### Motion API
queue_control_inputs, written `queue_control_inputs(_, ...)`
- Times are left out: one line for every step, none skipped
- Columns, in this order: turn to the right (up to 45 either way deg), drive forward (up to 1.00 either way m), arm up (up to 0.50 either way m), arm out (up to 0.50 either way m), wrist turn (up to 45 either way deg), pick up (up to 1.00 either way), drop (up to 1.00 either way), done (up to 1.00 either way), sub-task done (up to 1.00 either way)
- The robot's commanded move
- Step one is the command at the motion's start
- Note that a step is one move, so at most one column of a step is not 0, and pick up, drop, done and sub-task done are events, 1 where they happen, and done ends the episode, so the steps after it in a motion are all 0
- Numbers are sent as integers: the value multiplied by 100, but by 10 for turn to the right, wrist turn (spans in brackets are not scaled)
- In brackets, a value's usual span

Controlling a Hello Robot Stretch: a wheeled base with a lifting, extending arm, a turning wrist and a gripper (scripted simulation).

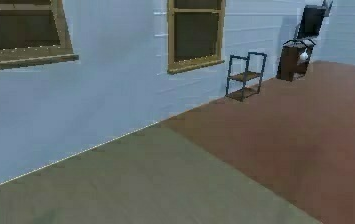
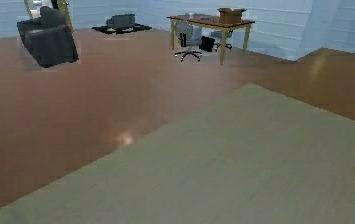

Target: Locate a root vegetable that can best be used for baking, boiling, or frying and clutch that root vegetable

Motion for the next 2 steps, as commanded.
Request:
queue_control_inputs(-390,0,0,0,0,0,0,0,0)
queue_control_inputs(0,40,0,0,0,0,0,0,0)
